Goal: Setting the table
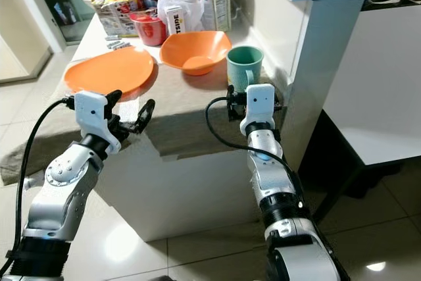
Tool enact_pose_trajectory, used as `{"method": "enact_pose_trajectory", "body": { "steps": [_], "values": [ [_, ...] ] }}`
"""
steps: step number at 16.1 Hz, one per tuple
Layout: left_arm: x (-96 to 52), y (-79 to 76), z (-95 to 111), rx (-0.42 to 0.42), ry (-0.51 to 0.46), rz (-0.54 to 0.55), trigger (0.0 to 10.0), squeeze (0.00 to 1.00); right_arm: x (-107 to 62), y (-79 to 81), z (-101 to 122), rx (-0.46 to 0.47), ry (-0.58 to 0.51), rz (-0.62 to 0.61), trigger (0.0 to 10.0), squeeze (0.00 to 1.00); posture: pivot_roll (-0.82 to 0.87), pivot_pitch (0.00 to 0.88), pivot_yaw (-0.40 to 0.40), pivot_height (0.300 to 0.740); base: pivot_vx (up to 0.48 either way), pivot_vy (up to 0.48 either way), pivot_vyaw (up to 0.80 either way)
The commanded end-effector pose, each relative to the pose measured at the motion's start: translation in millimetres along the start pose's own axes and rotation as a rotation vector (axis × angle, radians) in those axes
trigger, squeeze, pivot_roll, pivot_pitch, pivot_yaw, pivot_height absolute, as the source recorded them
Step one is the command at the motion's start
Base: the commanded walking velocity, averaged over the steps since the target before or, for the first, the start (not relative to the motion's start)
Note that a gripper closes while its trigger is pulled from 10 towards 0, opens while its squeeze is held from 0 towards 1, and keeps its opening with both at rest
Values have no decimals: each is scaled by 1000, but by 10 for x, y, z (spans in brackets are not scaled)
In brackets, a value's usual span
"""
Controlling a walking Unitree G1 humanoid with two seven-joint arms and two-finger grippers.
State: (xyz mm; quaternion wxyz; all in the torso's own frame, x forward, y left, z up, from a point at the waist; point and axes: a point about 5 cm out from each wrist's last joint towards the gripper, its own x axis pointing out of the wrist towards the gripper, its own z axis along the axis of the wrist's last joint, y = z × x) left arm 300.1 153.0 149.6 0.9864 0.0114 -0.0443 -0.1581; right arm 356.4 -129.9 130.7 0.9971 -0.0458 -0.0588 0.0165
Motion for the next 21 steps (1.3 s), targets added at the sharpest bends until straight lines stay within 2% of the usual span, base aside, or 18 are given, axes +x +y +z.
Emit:
{"method": "enact_pose_trajectory", "body": {
  "steps": [1,2,3,18,21],
  "values": [
    [-18,36,53,9,-9,3,10000,0,49,7,53,2,-21,-15,10000,0,-17,10,143,731,0,0,0],
    [-19,37,55,9,-8,3,10000,0,55,5,50,3,-20,-19,10000,0,-17,10,143,731,0,0,0],
    [-18,41,67,9,-7,6,10000,0,71,11,49,3,-20,-22,0,0,-16,9,142,731,0,0,0],
    [-2,27,87,-8,-9,12,10000,0,90,84,46,9,-43,10,0,0,-21,12,144,731,0,0,0],
    [-41,35,71,-11,2,8,10000,0,85,107,44,12,-47,20,0,0,-17,15,145,731,0,0,0]
  ]
}}
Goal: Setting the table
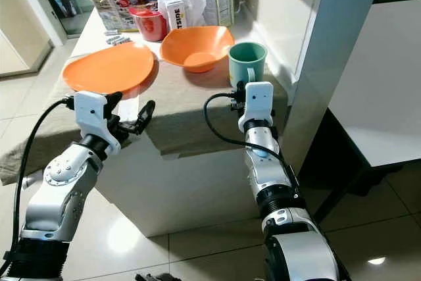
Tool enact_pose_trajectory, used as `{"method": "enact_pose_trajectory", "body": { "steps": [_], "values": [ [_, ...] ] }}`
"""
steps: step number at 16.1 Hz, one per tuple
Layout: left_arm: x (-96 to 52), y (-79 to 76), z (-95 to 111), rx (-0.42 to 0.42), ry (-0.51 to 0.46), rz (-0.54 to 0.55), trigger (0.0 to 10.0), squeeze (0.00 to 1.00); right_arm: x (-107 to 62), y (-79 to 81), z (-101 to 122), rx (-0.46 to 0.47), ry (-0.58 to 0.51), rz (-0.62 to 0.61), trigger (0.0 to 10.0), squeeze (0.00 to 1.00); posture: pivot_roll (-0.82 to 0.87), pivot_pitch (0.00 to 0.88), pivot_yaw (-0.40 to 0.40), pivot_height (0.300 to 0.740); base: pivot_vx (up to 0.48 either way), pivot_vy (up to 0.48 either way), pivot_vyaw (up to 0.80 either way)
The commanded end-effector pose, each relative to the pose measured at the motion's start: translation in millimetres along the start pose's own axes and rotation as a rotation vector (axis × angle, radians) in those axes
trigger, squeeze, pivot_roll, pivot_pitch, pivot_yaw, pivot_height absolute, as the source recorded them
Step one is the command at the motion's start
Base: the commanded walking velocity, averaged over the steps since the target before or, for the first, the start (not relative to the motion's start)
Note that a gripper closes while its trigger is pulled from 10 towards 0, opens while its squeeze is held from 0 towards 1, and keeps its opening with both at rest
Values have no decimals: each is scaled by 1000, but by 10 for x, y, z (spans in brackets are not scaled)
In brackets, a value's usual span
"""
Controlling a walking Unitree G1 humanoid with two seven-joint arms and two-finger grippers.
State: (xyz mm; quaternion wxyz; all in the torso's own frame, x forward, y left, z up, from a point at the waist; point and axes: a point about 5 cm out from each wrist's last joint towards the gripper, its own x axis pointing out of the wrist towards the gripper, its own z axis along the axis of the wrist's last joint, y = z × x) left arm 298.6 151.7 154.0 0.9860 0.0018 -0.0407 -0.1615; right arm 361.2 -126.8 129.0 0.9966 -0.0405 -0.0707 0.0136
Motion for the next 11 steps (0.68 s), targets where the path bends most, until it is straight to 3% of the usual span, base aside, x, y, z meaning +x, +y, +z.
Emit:
{"method": "enact_pose_trajectory", "body": {
  "steps": [1,8,11],
  "values": [
    [-33,48,25,7,-1,15,10000,0,39,86,61,4,-23,30,0,0,-14,11,145,731,0,0,0],
    [-24,34,21,-2,2,7,10000,0,35,113,67,0,-31,47,0,0,-22,0,139,731,0,0,0],
    [-183,45,-23,-13,42,-36,10000,0,25,138,57,-2,-33,58,0,0,-16,0,142,731,0,0,0]
  ]
}}
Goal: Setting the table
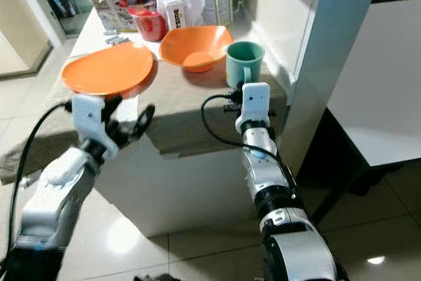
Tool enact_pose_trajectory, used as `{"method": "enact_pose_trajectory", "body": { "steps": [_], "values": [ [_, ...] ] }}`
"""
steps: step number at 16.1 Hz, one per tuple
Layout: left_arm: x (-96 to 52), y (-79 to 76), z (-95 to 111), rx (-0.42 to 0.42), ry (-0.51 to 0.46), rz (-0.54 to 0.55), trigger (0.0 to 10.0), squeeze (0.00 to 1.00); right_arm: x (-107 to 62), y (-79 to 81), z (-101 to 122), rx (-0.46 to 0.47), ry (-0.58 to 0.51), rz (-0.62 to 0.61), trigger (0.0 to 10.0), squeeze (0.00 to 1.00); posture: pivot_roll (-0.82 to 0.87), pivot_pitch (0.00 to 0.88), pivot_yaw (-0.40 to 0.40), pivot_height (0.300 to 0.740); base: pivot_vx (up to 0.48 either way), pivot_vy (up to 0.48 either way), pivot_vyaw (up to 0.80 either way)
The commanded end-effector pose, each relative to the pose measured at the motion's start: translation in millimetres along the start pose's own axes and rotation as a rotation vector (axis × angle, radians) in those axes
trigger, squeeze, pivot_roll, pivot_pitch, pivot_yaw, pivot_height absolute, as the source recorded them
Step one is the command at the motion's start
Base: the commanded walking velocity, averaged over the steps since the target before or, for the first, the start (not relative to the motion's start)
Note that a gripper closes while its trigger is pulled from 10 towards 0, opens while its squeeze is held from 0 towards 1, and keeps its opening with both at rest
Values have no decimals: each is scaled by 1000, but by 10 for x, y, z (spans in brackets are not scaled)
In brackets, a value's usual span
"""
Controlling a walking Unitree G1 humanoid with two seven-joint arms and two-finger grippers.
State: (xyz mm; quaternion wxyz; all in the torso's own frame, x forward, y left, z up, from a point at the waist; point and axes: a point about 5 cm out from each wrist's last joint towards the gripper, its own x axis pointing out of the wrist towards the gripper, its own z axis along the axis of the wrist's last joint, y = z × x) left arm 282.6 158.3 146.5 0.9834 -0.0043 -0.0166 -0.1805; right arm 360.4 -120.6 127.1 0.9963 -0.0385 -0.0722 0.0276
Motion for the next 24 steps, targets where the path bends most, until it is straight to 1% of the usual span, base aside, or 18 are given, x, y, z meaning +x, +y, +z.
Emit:
{"method": "enact_pose_trajectory", "body": {
  "steps": [1,3,4,5,6,7,8,9,10,11,13,15,16,17,19,22,23,24],
  "values": [
    [-82,44,25,9,10,-10,10000,0,33,79,67,-8,-29,32,0,0,-11,0,144,731,0,0,0],
    [-357,46,-39,-13,62,-31,10000,0,31,86,65,-8,-30,35,0,0,-1,0,149,731,0,0,0],
    [-405,40,-50,-15,70,-35,10000,0,31,86,65,-8,-30,35,0,0,-1,0,149,731,0,0,0],
    [-606,-24,-40,-57,70,-44,10000,0,33,81,71,-10,-34,36,0,0,8,0,149,731,0,0,0],
    [-644,-43,-32,-65,71,-48,10000,0,34,79,73,-10,-35,36,0,0,8,0,149,731,0,0,0],
    [-717,-94,-8,-54,71,-54,10000,0,35,60,86,-17,-44,34,0,0,16,0,145,731,0,0,0],
    [-749,-129,4,-62,72,-60,10000,0,38,37,105,-22,-54,30,0,0,19,0,138,731,0,0,0],
    [-744,-148,12,-69,73,-60,10000,0,40,-4,172,-33,-89,17,0,0,16,0,131,731,0,0,0],
    [-694,-174,5,-78,69,-59,10000,0,-9,-68,295,-56,-154,5,0,0,-4,0,118,731,0,0,0],
    [-666,-179,2,-81,63,-58,10000,0,-63,-100,329,-66,-174,-4,0,0,-4,0,118,731,0,0,0],
    [-608,-205,-11,-94,62,-69,10000,0,-221,-183,312,-89,-170,-23,0,0,-47,0,105,731,0,0,0],
    [-546,-244,-37,-101,64,-85,10000,0,-454,-302,241,-138,-151,-44,0,0,-87,0,96,731,0,0,0],
    [-534,-249,-42,-102,63,-88,10000,0,-564,-349,219,-154,-143,-44,0,0,-95,0,93,731,0,0,0],
    [-534,-242,-52,-101,65,-81,10000,0,-709,-388,201,-177,-133,-29,0,0,-113,0,84,731,0,0,0],
    [-602,-167,-109,-96,77,-15,10000,0,-1193,-485,89,-224,-84,55,0,0,-120,0,78,731,0,0,0],
    [-629,-80,-153,-66,65,88,10000,0,-1684,-588,-53,-241,29,147,0,0,-124,0,54,731,0,0,0],
    [-622,-81,-150,-60,57,90,10000,0,-1770,-622,-71,-253,62,147,0,0,-122,0,53,731,0,0,0],
    [-624,-77,-156,-75,54,98,10000,0,-1784,-630,-53,-265,64,159,0,0,-122,0,53,731,0,0,0]
  ]
}}
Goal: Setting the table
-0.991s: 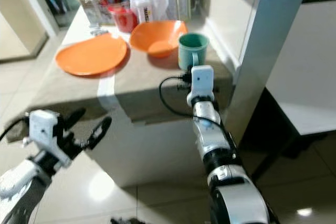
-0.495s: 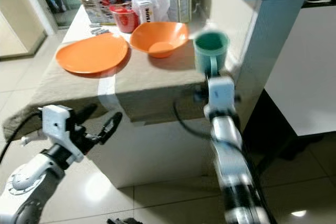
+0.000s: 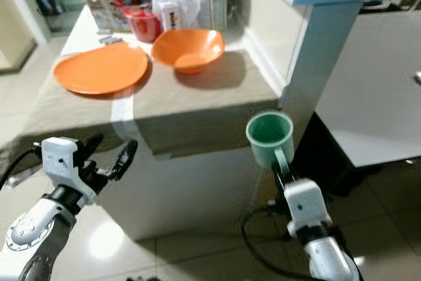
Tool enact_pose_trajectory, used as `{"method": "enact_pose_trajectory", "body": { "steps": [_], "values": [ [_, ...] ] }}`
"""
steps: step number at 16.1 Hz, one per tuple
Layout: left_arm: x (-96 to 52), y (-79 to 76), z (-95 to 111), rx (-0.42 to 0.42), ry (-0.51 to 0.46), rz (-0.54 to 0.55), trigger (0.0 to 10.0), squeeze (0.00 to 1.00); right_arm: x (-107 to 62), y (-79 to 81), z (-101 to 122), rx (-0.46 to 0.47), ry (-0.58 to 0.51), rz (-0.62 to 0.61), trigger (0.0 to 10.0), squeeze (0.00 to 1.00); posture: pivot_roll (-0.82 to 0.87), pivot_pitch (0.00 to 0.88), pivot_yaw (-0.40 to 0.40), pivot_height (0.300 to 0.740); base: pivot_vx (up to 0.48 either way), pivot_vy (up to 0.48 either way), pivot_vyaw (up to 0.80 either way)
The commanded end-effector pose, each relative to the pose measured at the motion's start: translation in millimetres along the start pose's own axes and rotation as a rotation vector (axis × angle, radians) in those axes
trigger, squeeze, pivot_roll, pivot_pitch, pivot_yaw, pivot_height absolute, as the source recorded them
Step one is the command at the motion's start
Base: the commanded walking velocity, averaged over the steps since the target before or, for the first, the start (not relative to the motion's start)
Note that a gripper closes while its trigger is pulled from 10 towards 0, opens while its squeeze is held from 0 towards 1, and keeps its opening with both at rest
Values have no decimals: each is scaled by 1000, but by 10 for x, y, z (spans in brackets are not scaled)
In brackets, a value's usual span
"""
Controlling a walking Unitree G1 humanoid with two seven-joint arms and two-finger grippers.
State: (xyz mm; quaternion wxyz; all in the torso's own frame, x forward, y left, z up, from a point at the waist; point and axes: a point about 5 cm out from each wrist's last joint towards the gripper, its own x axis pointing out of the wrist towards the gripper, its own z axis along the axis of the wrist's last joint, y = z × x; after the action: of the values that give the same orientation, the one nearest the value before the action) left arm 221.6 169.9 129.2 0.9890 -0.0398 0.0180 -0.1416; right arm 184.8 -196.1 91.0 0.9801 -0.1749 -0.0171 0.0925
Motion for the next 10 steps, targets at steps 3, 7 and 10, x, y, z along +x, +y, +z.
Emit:
{"method": "enact_pose_trajectory", "body": {
  "steps": [3,7,10],
  "values": [
    [18,2,-13,3,-11,17,10000,0,201,-92,119,67,-19,-68,0,0,-129,0,47,731,0,0,0],
    [71,-66,-41,-39,-35,12,10000,0,507,-53,125,159,2,-114,0,0,-127,0,44,731,0,-472,0],
    [108,-96,-44,-41,-40,12,10000,0,613,-52,123,160,4,-118,0,0,-129,0,45,731,0,-480,0]
  ]
}}
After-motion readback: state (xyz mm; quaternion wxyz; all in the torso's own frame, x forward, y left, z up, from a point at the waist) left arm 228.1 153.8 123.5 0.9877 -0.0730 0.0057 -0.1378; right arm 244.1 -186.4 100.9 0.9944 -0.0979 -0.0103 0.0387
